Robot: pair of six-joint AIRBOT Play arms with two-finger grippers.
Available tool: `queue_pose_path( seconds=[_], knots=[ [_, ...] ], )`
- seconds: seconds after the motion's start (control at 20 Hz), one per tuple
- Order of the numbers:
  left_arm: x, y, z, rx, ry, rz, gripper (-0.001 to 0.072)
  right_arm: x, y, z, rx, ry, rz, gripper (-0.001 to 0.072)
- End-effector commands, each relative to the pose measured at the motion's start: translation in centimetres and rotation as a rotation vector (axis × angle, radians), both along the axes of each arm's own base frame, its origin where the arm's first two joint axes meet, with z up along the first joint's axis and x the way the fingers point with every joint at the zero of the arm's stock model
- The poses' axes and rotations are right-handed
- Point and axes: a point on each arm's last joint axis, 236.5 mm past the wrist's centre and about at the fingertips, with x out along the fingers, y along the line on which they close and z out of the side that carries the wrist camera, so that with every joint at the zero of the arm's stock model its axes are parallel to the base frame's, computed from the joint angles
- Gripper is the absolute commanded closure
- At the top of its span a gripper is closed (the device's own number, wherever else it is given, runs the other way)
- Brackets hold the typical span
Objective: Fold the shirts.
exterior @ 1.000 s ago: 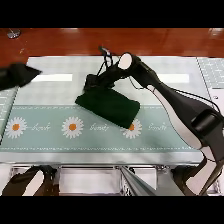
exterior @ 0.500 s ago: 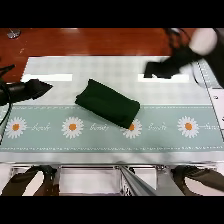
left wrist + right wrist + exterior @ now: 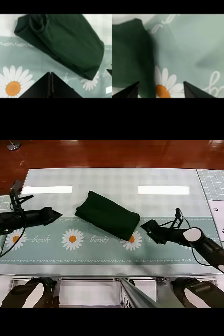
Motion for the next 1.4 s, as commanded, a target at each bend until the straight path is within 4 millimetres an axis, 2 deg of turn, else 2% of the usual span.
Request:
queue_pose_path(
  seconds=[0.0, 0.2, 0.3, 0.35, 0.45, 0.55, 0.65, 0.8, 0.9, 1.0, 1.1, 1.2, 1.35],
  knots=[
    [-0.7, -0.7, -1.3, 0.000, 0.023, -0.017, 0.0688, 0.9, 2.9, -1.2, 0.110, 0.021, 0.064, 0.0092],
    [-0.7, -0.9, -1.3, 0.001, 0.021, -0.023, 0.0688, 3.4, 6.2, -1.9, 0.139, 0.060, 0.184, 0.0093],
    [-0.7, -0.9, -1.3, 0.001, 0.021, -0.023, 0.0688, 3.5, 9.3, -2.2, 0.149, 0.073, 0.272, 0.0096],
    [-0.7, -0.9, -1.3, 0.001, 0.021, -0.023, 0.0688, 3.4, 10.8, -2.0, 0.157, 0.073, 0.331, 0.0141],
    [-0.7, -0.9, -1.3, 0.001, 0.021, -0.023, 0.0688, 4.3, 13.1, 0.1, 0.151, -0.006, 0.474, 0.0688],
    [-0.7, -0.9, -1.3, 0.001, 0.021, -0.023, 0.0687, 7.0, 14.8, 4.6, 0.128, -0.147, 0.578, 0.0685],
    [-0.7, -0.9, -1.3, 0.001, 0.021, -0.023, 0.0688, 10.9, 14.7, 9.9, 0.040, -0.270, 0.613, 0.0685],
    [-0.7, -0.9, -1.3, 0.001, 0.021, -0.023, 0.0688, 16.1, 11.7, 17.7, -0.137, -0.413, 0.606, 0.0685],
    [-0.7, -0.9, -1.3, 0.000, 0.021, -0.023, 0.0687, 17.9, 9.0, 22.2, -0.202, -0.468, 0.585, 0.0685],
    [-0.7, -0.9, -1.3, 0.000, 0.022, -0.023, 0.0688, 19.0, 5.4, 25.9, -0.256, -0.504, 0.549, 0.0685],
    [-0.7, -0.9, -1.3, 0.000, 0.022, -0.023, 0.0687, 20.0, 0.9, 28.7, -0.297, -0.515, 0.470, 0.0685],
    [-0.8, -0.9, -1.3, 0.000, 0.023, -0.024, 0.0687, 20.8, -4.6, 30.4, -0.309, -0.504, 0.333, 0.0685],
    [-0.8, -0.9, -1.3, 0.000, 0.024, -0.025, 0.0688, 19.7, -13.5, 32.0, -0.344, -0.455, 0.160, 0.0685]
  ],
)
